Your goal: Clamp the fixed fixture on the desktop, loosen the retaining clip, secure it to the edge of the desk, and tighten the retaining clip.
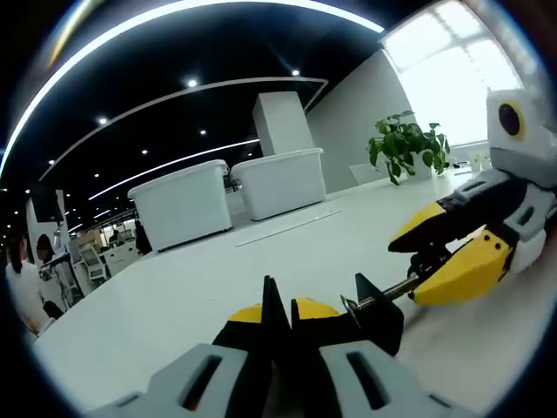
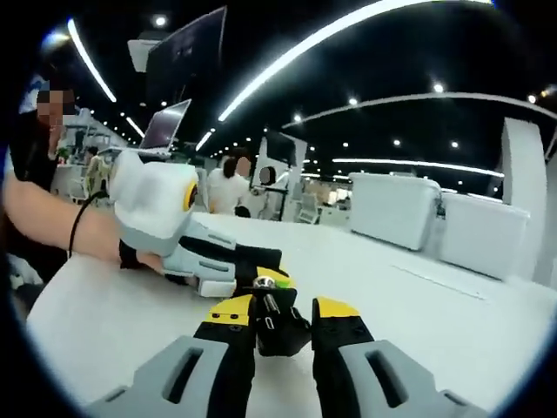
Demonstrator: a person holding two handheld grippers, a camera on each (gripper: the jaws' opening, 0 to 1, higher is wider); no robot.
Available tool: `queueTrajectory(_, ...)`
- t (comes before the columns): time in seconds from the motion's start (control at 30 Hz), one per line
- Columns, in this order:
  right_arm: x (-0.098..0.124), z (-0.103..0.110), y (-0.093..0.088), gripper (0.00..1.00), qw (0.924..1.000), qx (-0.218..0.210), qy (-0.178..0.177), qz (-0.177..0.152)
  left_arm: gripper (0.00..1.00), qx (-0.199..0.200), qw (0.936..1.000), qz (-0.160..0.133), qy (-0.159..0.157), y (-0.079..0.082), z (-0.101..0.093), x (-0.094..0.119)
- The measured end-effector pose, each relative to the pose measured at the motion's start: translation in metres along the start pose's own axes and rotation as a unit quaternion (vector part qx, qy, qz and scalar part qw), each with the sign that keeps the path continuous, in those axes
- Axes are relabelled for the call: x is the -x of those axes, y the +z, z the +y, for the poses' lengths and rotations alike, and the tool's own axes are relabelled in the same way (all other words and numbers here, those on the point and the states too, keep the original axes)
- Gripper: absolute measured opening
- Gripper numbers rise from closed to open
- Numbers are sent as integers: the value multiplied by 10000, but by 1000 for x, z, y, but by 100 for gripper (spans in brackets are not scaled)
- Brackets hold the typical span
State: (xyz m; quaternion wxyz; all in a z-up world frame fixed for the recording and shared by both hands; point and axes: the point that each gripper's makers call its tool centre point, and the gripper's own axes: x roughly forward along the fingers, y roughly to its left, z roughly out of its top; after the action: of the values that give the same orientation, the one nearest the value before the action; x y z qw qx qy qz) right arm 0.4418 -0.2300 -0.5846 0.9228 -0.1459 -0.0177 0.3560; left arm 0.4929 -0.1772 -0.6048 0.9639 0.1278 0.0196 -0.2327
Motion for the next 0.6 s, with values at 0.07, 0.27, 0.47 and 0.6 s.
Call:
queueTrajectory(0.07, 0, 0, -1, 23, 9990, 418, -107, 80, 9, -4, 10000, -2, 4, 0, 0, 0)
queueTrajectory(0.27, -2, 3, 2, 22, 9913, 1292, -211, 137, 9, 5, 10000, 9, -7, 0, 0, 0)
queueTrajectory(0.47, -2, 5, 1, 23, 9852, 1687, -234, 193, 9, 12, 10000, 16, -2, -1, 0, -1)
queueTrajectory(0.6, 2, 4, 4, 26, 9981, 605, -39, 50, 9, 1, 10000, 10, 0, -1, -1, -1)
